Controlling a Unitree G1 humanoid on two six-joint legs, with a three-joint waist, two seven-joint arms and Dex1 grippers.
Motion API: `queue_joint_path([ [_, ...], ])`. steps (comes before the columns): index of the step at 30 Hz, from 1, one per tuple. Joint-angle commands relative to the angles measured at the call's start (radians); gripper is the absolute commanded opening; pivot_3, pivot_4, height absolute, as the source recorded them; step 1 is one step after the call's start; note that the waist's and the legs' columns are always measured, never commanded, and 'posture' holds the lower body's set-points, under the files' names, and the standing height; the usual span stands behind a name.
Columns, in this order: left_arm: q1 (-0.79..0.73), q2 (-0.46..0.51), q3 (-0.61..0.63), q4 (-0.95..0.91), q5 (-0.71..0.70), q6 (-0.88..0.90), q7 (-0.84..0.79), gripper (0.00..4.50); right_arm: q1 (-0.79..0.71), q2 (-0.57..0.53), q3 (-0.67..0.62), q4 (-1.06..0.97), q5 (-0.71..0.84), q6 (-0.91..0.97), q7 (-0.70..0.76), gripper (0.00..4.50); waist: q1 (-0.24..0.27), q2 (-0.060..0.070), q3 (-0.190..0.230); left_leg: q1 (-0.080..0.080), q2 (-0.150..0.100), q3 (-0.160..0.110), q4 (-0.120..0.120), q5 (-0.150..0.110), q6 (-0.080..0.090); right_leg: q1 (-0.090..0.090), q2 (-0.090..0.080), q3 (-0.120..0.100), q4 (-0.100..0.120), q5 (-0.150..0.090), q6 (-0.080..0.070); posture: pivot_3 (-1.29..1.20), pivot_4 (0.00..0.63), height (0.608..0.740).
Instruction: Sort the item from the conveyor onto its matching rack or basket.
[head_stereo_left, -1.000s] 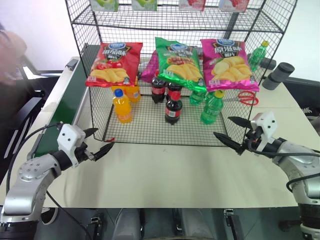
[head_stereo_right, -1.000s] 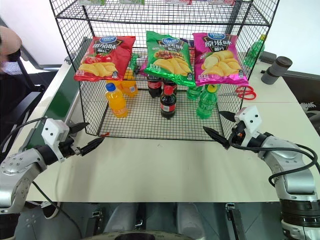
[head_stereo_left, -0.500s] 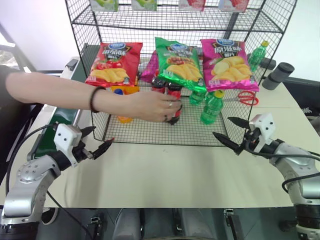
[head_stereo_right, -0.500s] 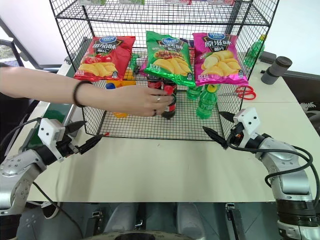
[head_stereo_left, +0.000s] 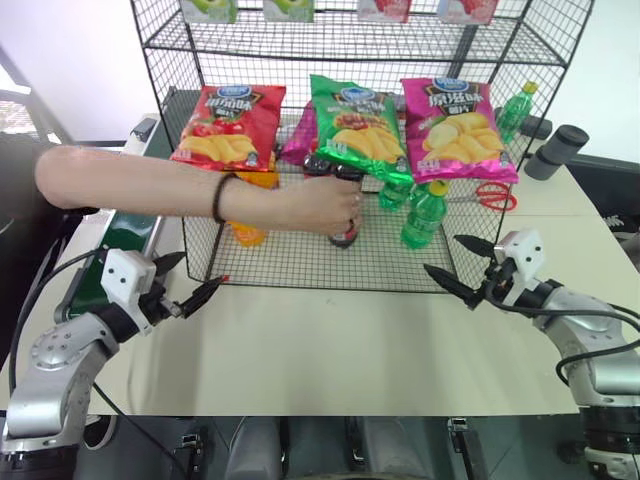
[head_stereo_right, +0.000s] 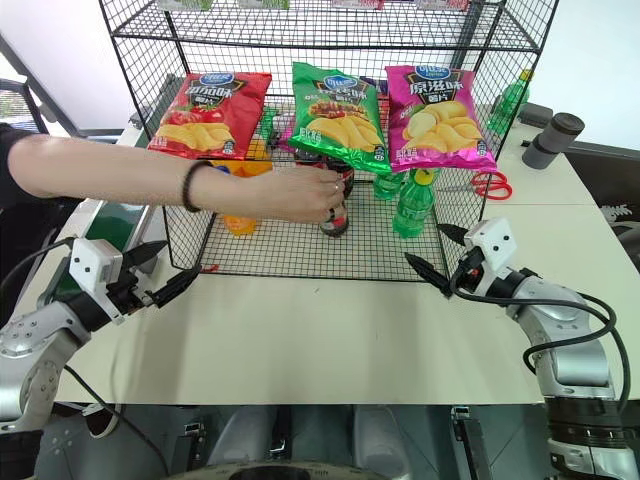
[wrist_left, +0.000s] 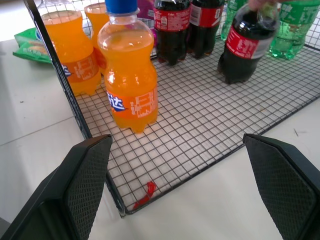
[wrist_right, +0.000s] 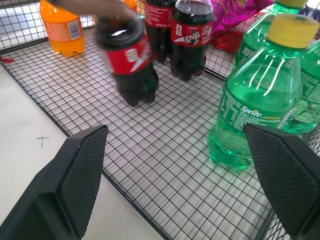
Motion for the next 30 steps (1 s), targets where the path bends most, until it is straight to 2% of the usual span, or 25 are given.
queue_joint_path([
  [1,0.004,-0.001,0.025,-0.007,-0.007,-0.025,-0.004,4.50,-0.011,0.005,-0.013,-0.007,0.005,-0.028,0.003,4.49,0.000,0.000,0.000,0.000,0.000,0.000,0.000,0.000,0.000,0.000,0.000,0.000,0.000,0.000,0.000,0.00,0.150,0.740],
  [16,0.037,-0.050,0.078,-0.003,-0.038,-0.013,0.049,4.50,-0.040,0.010,0.009,0.006,-0.003,-0.032,-0.001,4.49,0.000,0.000,0.000,0.000,0.000,0.000,0.000,0.000,0.000,0.000,0.000,0.000,0.000,0.000,0.000,0.00,0.150,0.740],
  [26,0.035,-0.129,0.261,0.004,-0.181,0.013,0.168,4.50,-0.073,0.029,0.042,-0.016,0.002,-0.016,-0.007,4.49,0.000,0.000,0.000,0.000,0.000,0.000,0.000,0.000,0.000,0.000,0.000,0.000,0.000,0.000,0.000,0.00,0.150,0.740],
  [30,-0.004,-0.134,0.310,0.080,-0.100,-0.059,0.277,4.50,-0.087,0.047,0.066,-0.032,0.005,-0.004,-0.007,4.49,0.000,0.000,0.000,0.000,0.000,0.000,0.001,0.000,0.000,0.000,0.000,0.000,0.001,0.000,0.000,0.00,0.150,0.740],
])
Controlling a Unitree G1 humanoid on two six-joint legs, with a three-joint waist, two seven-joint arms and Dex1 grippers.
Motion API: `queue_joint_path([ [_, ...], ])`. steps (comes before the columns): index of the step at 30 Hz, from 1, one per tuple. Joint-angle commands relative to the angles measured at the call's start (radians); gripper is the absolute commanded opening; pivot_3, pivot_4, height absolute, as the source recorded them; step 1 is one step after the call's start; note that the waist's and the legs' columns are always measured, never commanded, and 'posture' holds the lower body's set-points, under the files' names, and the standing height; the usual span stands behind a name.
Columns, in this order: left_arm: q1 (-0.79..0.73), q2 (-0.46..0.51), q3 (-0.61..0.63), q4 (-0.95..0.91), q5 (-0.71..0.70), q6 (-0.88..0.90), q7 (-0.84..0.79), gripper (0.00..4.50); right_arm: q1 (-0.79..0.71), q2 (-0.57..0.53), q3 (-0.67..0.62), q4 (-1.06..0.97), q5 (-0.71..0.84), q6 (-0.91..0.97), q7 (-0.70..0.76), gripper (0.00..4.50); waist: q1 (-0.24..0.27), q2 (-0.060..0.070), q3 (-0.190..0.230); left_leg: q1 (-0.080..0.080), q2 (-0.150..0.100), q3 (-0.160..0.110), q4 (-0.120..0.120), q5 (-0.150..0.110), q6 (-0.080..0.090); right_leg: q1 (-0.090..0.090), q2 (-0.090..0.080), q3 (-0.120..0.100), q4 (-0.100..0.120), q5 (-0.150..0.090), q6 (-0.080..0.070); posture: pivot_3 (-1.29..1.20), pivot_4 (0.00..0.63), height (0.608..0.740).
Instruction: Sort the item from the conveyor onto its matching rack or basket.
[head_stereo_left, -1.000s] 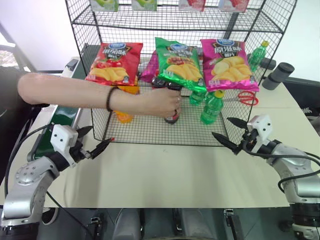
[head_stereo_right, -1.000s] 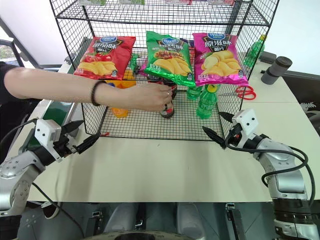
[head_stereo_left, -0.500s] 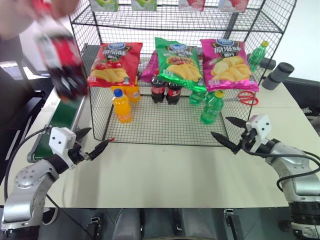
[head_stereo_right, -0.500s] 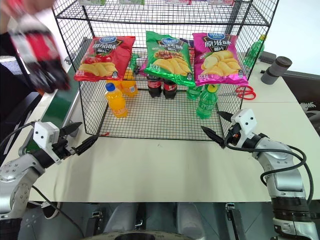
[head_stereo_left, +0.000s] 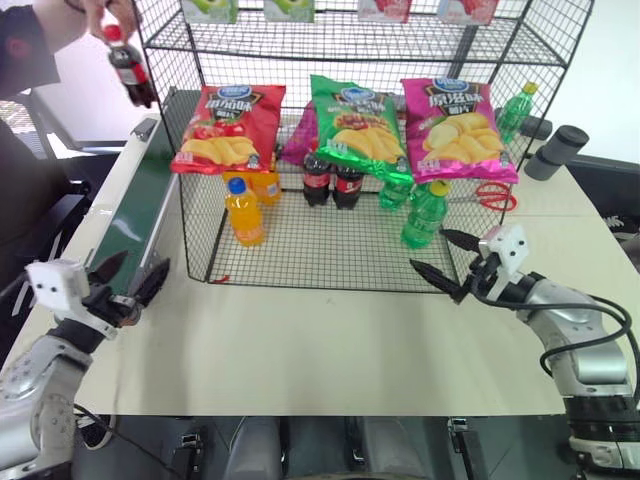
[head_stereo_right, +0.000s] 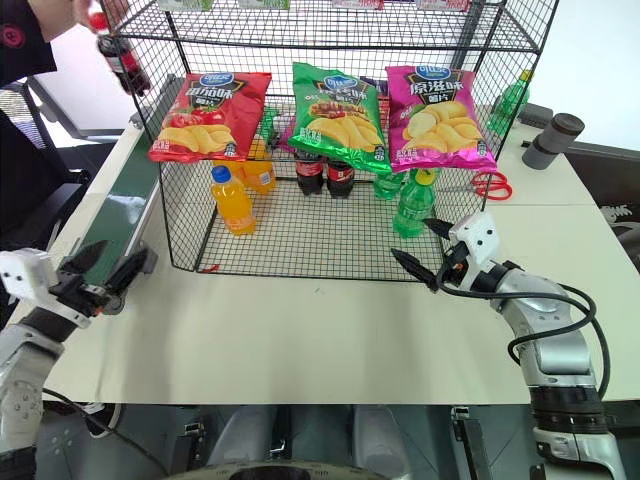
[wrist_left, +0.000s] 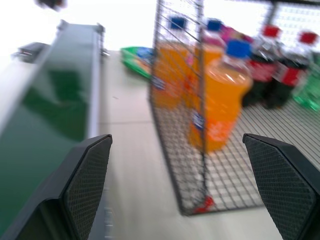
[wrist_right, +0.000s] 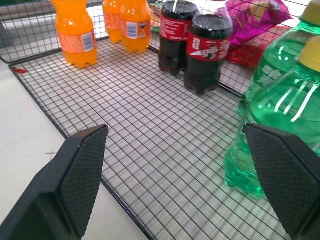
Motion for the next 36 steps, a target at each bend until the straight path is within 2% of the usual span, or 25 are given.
queue_joint_path([
  [1,-0.041,0.004,0.057,0.062,0.078,-0.081,0.099,4.50,-0.025,0.011,0.011,-0.056,0.015,0.007,-0.002,4.49,0.000,0.000,0.000,0.000,0.000,0.000,0.000,0.000,0.000,0.000,0.000,0.000,0.000,0.000,0.000,0.00,0.150,0.740],
  [3,-0.087,0.002,0.067,0.131,0.142,-0.118,0.192,4.50,-0.031,0.023,0.026,-0.076,0.016,0.016,-0.011,4.49,0.001,0.000,0.000,0.000,0.000,0.000,0.000,0.000,0.000,0.000,0.000,0.000,0.001,0.000,0.000,0.00,0.150,0.740],
  [6,-0.127,-0.011,0.055,0.174,0.178,-0.153,0.245,4.50,-0.038,0.039,0.038,-0.099,0.015,0.027,-0.024,4.49,0.001,-0.001,-0.001,0.000,0.000,0.000,0.001,0.000,0.000,0.000,0.000,0.000,0.001,0.000,0.000,0.00,0.150,0.740],
  [20,-0.207,-0.069,-0.011,0.210,0.219,-0.184,0.304,4.50,-0.052,0.131,0.154,-0.202,0.049,0.081,-0.017,4.49,-0.001,-0.002,-0.001,0.000,0.000,0.000,0.001,0.000,0.000,0.000,-0.001,0.000,0.002,0.000,0.000,0.00,0.150,0.740],
  [36,-0.217,-0.085,-0.047,0.245,0.255,-0.183,0.349,4.50,-0.070,0.177,0.216,-0.195,0.019,0.062,-0.028,4.49,-0.001,-0.002,-0.001,0.000,0.000,0.000,0.001,0.000,0.000,0.000,-0.001,0.000,0.002,0.000,0.000,0.00,0.150,0.740],
])
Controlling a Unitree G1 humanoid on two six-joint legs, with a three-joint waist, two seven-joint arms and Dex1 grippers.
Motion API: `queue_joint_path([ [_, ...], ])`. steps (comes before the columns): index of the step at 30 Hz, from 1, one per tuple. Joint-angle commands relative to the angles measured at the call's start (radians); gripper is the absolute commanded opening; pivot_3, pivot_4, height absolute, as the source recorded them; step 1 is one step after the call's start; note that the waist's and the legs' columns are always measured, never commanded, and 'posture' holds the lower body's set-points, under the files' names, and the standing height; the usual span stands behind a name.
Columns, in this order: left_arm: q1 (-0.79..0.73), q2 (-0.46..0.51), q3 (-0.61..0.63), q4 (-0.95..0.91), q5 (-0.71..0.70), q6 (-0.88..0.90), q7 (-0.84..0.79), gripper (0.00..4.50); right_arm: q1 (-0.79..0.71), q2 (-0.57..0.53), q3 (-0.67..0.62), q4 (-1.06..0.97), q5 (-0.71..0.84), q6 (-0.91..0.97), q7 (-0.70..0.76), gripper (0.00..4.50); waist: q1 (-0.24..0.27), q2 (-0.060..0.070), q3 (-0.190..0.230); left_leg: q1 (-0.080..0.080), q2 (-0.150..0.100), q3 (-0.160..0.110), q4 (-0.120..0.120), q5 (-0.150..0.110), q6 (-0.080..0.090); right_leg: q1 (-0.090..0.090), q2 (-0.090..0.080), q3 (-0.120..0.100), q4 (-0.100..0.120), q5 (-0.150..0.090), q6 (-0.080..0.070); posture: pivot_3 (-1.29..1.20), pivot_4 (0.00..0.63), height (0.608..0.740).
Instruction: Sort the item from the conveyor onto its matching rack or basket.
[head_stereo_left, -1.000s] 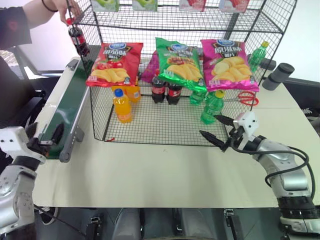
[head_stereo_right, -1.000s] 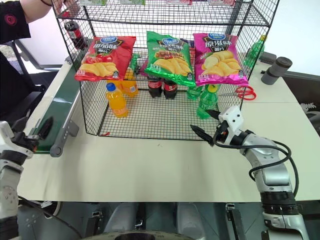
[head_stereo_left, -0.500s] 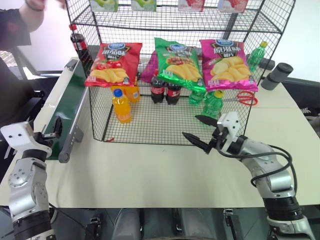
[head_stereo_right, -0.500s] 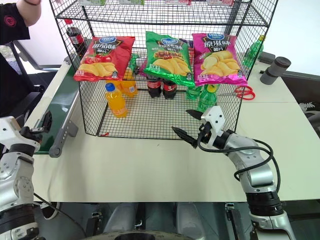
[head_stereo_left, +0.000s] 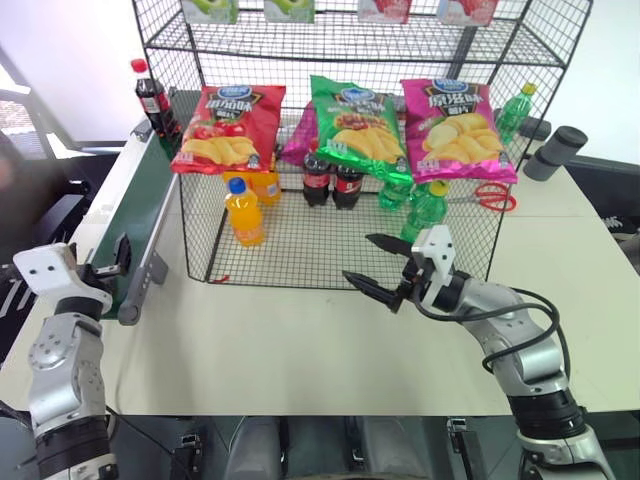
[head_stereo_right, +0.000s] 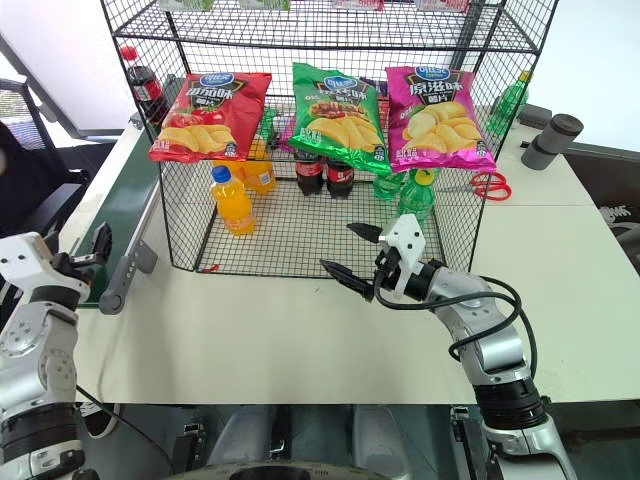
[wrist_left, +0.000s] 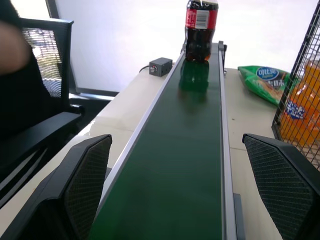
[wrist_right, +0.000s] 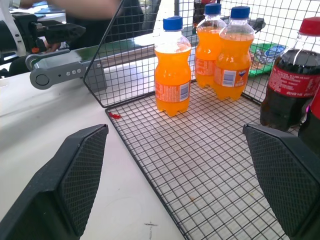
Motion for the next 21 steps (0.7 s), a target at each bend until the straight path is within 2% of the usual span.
queue_joint_path([
  [1,-0.013,0.000,0.001,-0.003,0.021,-0.023,0.027,4.50,-0.007,0.018,0.011,-0.029,-0.003,-0.032,-0.002,4.49,-0.001,0.000,0.000,0.000,0.000,0.000,0.000,0.000,0.000,0.000,0.000,0.000,0.000,0.000,0.000,0.00,0.150,0.740],
  [9,-0.028,0.004,0.006,0.036,0.059,-0.050,0.062,4.50,0.004,0.063,0.025,-0.037,-0.036,-0.070,-0.045,4.49,0.000,0.000,0.000,0.000,0.000,0.000,0.000,0.000,0.000,0.000,0.000,0.000,0.000,0.000,0.000,0.00,0.150,0.740],
  [21,-0.045,0.002,-0.003,0.069,0.054,-0.057,0.039,4.50,0.010,0.080,0.047,-0.074,-0.011,-0.020,-0.041,4.49,0.000,0.000,0.000,0.000,0.000,0.000,0.000,0.000,0.000,0.000,-0.001,0.000,0.000,0.000,0.000,0.00,0.150,0.740],
])
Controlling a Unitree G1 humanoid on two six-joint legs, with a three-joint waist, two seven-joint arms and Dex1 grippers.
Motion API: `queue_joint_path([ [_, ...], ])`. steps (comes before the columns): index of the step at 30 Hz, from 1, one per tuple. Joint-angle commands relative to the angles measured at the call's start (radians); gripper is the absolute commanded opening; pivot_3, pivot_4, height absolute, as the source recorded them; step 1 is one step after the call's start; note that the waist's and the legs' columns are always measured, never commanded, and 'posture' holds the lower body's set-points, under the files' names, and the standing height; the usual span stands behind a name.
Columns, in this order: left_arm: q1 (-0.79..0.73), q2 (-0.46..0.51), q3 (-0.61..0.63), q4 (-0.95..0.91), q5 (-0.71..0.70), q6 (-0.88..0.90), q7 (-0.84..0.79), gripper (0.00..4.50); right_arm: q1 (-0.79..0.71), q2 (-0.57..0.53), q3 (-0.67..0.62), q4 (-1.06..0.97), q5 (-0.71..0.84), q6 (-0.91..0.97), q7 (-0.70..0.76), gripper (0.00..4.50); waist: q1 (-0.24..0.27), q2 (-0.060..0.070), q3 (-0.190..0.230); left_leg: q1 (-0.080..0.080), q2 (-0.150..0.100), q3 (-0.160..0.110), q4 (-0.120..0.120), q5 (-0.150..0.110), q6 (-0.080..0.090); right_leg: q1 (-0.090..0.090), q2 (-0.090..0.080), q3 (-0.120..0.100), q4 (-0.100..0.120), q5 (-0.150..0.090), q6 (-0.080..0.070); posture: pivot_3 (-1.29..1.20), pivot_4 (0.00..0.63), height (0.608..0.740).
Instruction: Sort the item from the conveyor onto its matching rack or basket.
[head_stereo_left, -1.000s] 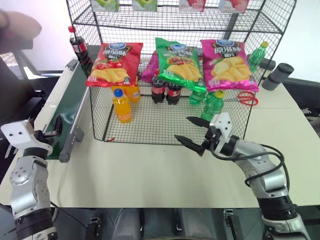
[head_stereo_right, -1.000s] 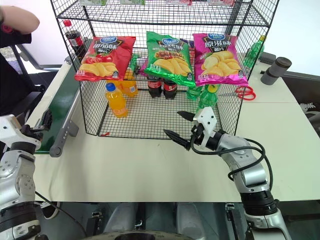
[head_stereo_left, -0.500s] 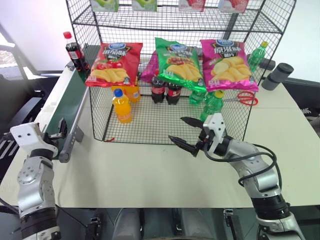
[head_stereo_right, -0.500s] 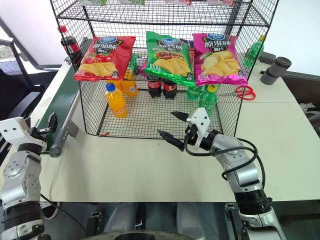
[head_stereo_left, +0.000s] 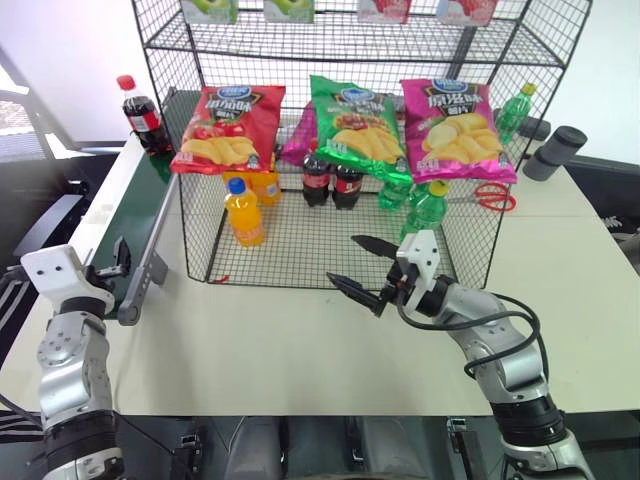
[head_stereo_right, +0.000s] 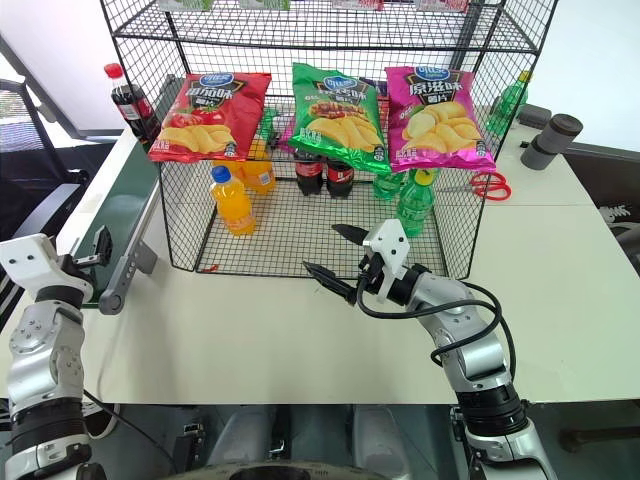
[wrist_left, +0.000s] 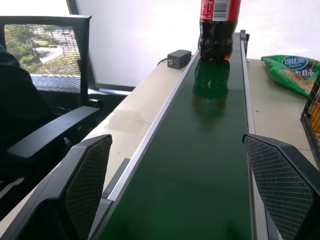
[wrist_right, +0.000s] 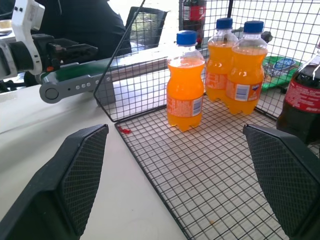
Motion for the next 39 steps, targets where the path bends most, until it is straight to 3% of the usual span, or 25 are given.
queue_joint_path([
  [1,-0.019,0.010,-0.004,-0.003,-0.003,-0.021,-0.010,4.50,-0.013,0.009,0.002,-0.040,0.015,-0.003,-0.003,4.49,0.000,0.000,0.000,0.000,0.000,0.000,0.000,0.000,0.000,0.000,0.000,0.000,0.000,0.000,0.000,0.00,0.150,0.740],
  [39,-0.035,0.010,-0.025,0.044,0.003,-0.049,-0.005,4.50,-0.027,0.030,0.020,0.002,-0.011,-0.036,-0.002,4.49,0.000,0.000,0.000,0.000,0.000,0.000,0.000,0.000,0.000,0.000,0.000,0.000,0.000,0.000,0.000,0.00,0.150,0.740],
])
